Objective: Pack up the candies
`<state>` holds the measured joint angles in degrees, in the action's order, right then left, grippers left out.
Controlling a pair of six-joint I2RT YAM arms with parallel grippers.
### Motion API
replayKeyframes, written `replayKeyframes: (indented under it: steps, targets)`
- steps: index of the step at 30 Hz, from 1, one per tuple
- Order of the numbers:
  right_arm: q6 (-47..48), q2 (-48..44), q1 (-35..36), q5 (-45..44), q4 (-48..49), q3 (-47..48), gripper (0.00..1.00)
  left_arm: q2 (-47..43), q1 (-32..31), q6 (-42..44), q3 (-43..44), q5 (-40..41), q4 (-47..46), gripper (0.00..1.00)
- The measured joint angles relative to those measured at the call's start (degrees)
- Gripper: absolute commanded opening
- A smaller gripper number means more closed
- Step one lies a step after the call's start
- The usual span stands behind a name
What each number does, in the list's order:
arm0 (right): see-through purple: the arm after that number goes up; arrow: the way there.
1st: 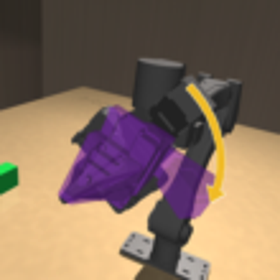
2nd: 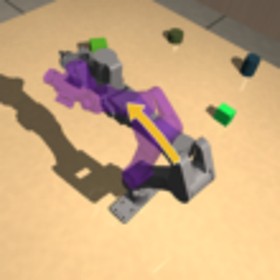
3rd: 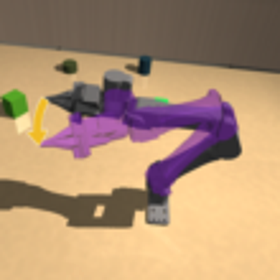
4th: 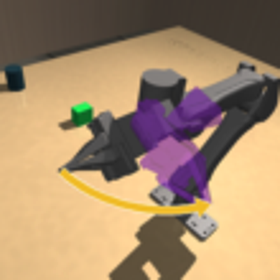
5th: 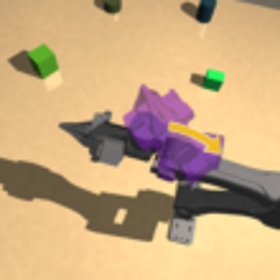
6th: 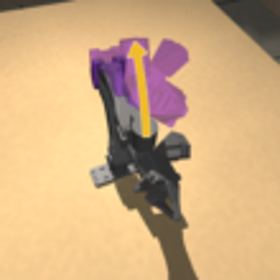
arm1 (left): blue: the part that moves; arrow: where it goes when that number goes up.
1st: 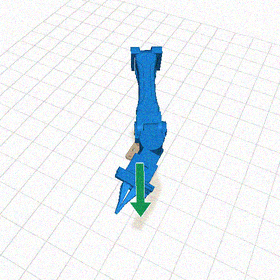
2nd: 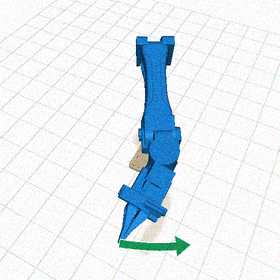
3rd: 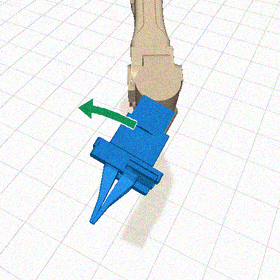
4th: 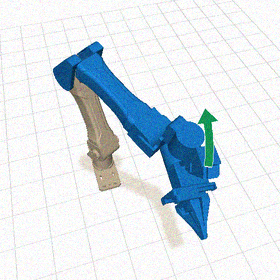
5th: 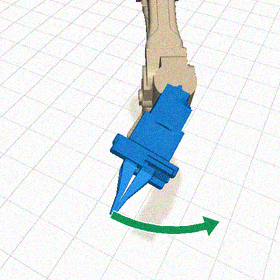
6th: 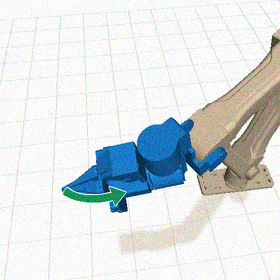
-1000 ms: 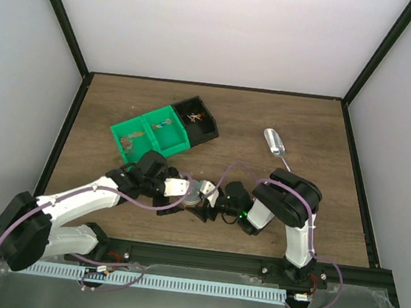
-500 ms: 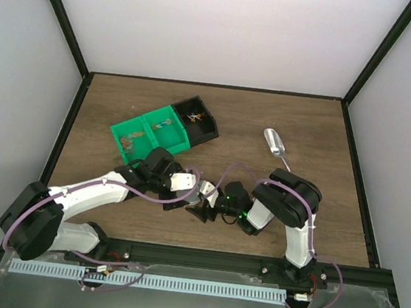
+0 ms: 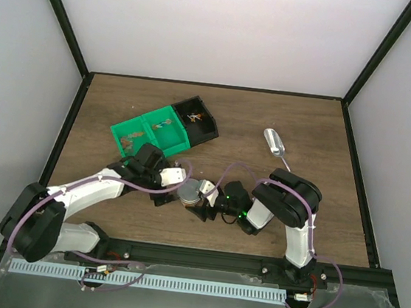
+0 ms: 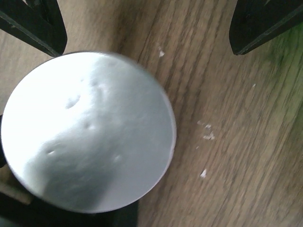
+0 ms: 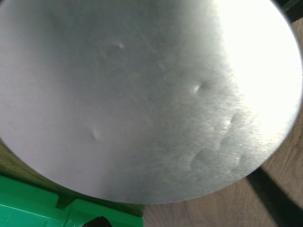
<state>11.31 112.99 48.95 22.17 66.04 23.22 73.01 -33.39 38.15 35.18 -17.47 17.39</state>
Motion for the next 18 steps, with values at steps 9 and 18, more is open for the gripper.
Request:
replayKeyframes:
  steps: [9,18]
  targets:
    - [0.0,0.0,0.4,0.7,-0.1,0.0,0.37,-1.4,4.3,2.8,0.7,-5.7,3.7,1.00]
    - [-0.5,0.5,0.6,0.4,0.0,0.6,0.37,-2.6,-4.6,-6.7,0.0,-7.0,-0.1,1.00]
